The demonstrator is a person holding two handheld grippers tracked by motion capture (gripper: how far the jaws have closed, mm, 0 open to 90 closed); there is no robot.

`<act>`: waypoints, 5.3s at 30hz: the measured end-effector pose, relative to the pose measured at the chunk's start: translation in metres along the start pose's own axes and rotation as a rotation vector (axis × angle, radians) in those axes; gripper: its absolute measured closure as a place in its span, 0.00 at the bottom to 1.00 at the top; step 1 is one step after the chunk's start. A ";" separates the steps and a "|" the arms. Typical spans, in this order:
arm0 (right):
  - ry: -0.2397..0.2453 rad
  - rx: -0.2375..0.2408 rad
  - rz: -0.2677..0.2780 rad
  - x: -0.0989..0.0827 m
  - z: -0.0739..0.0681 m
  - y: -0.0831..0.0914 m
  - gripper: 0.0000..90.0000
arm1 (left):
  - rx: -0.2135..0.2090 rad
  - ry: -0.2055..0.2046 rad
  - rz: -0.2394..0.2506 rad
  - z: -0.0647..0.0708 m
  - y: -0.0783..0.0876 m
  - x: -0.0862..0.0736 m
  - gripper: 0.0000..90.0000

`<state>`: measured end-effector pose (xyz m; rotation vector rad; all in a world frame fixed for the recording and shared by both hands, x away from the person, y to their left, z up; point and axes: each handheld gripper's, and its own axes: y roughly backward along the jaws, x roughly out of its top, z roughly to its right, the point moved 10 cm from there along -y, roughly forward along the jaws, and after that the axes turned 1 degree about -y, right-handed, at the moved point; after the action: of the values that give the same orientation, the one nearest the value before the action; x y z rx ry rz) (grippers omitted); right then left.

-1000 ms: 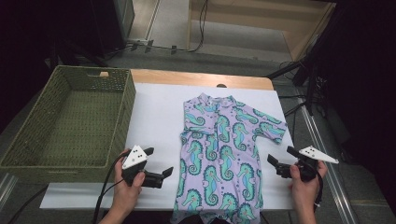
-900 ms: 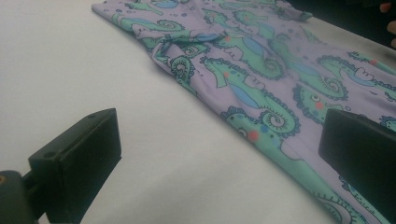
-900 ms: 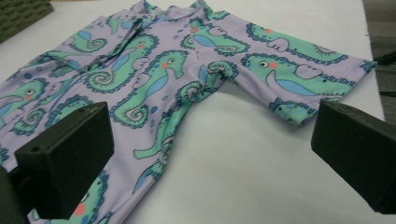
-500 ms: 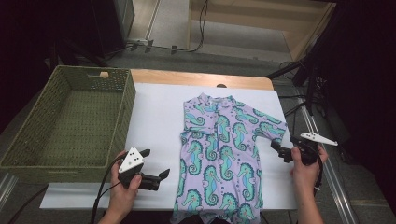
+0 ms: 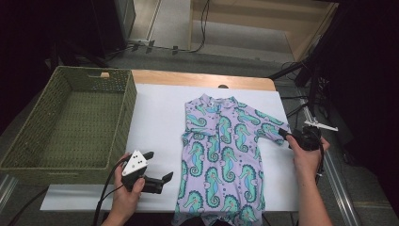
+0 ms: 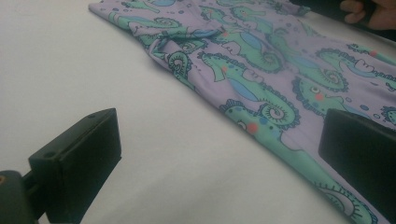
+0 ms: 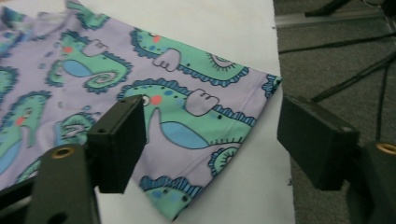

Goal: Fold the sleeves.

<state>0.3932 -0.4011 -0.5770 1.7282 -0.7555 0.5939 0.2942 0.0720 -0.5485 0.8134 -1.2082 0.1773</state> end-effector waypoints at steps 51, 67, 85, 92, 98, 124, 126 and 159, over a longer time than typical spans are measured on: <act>0.206 0.032 0.099 0.063 -0.110 -0.004 0.95 | -0.022 0.025 -0.004 -0.002 -0.001 0.000 0.00; 0.296 0.166 0.001 0.030 -0.217 -0.063 0.78 | -0.023 0.036 0.001 -0.005 0.001 0.000 0.00; 0.341 0.214 -0.143 -0.009 -0.198 -0.054 0.57 | -0.026 0.028 -0.009 -0.003 -0.001 -0.001 0.00; 0.376 0.131 -0.146 -0.020 -0.200 -0.062 0.93 | -0.025 0.029 -0.010 -0.003 0.000 -0.001 0.00; 0.355 0.189 -0.111 -0.019 -0.209 -0.059 0.76 | -0.025 0.029 -0.008 -0.003 0.000 -0.001 0.00; 0.344 0.324 0.107 -0.030 -0.160 0.029 0.00 | -0.019 0.012 -0.008 -0.003 -0.001 0.000 0.00; 0.340 0.320 0.114 -0.032 -0.156 0.034 0.00 | -0.019 0.011 -0.008 -0.003 -0.001 0.000 0.00; 0.302 0.242 0.155 -0.074 -0.082 0.081 0.00 | -0.002 -0.002 -0.004 -0.003 -0.001 0.001 0.00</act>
<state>0.2824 -0.3233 -0.5557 1.7528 -0.6245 1.0629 0.2968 0.0729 -0.5487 0.8151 -1.2085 0.1717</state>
